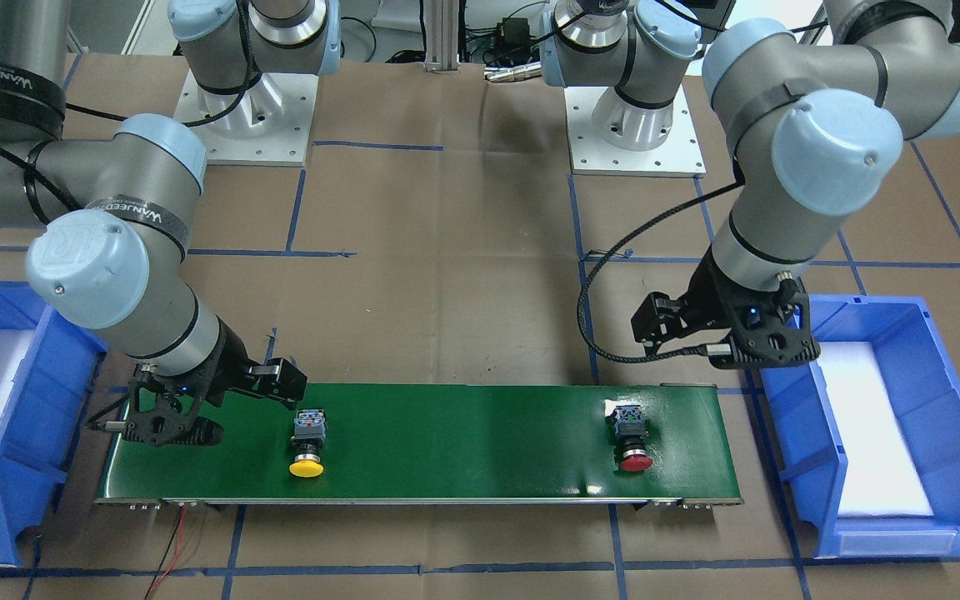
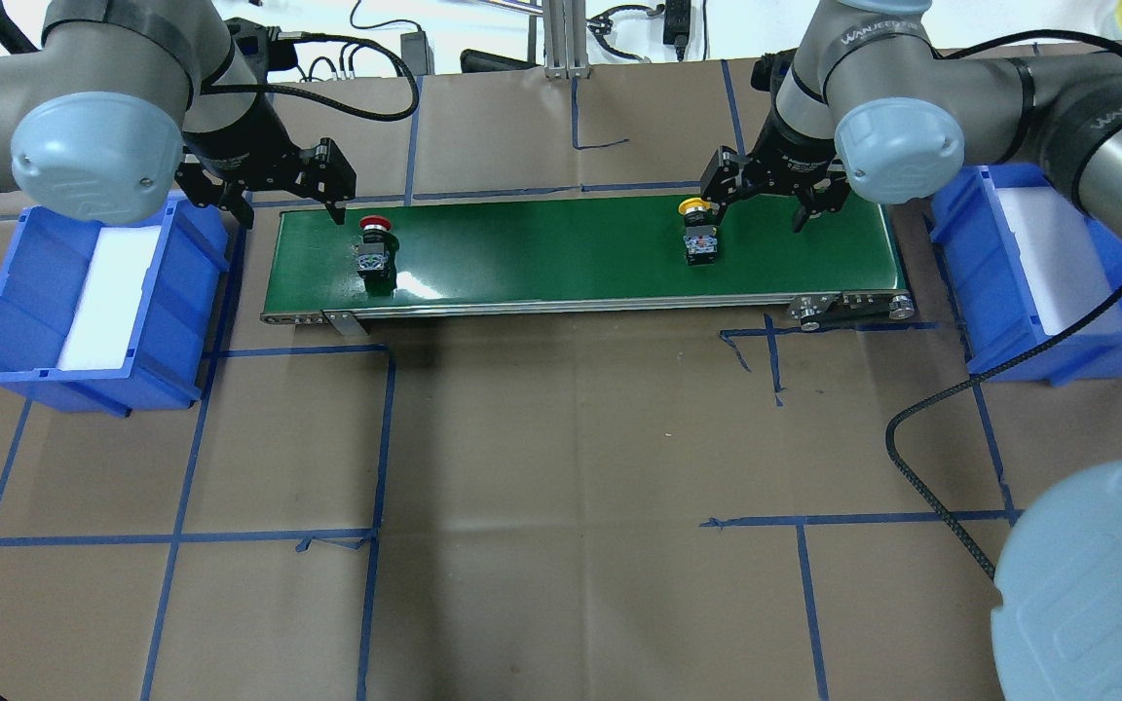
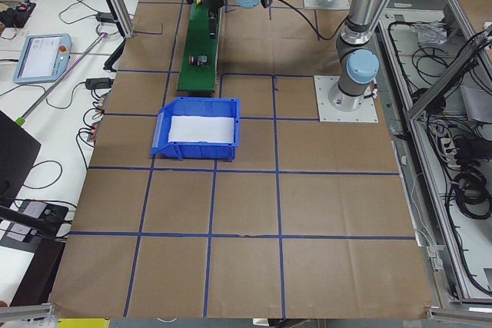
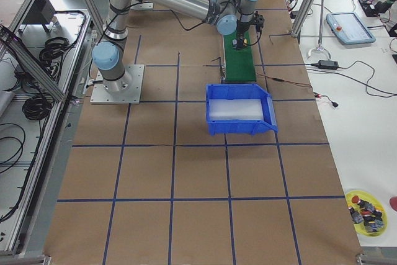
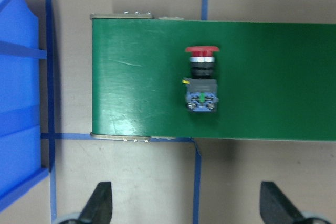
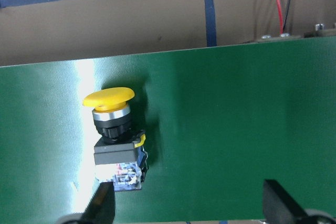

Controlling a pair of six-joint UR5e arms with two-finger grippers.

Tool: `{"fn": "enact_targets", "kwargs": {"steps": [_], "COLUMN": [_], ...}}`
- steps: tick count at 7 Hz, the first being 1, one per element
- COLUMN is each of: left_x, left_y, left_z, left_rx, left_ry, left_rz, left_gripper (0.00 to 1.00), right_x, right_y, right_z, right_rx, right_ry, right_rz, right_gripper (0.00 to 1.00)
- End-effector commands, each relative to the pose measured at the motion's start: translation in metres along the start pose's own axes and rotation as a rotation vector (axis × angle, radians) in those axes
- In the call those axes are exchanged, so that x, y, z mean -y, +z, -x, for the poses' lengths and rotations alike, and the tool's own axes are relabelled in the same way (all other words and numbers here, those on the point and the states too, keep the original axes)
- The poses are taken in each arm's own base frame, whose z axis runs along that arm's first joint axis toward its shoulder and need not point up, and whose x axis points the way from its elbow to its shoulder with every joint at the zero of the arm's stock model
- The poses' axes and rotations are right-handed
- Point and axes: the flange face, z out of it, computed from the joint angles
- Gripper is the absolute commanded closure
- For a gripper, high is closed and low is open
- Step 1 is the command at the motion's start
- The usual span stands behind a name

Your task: Transport two buttons from left to right

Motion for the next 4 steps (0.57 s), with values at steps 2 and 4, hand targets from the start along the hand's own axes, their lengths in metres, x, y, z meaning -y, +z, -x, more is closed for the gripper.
{"fn": "enact_targets", "kwargs": {"steps": [2, 4], "left_x": [-0.045, -0.050], "left_y": [-0.016, -0.025], "left_z": [0.019, 0.018], "left_rx": [-0.010, -0.004], "left_ry": [-0.026, -0.023], "left_rz": [0.030, 0.081], "left_gripper": [0.00, 0.00], "right_x": [0.002, 0.003], "right_y": [0.017, 0.024], "right_z": [0.003, 0.004], "right_rx": [-0.012, 0.000], "right_ry": [0.008, 0.008], "right_rz": [0.030, 0.039], "right_gripper": [0.00, 0.00]}}
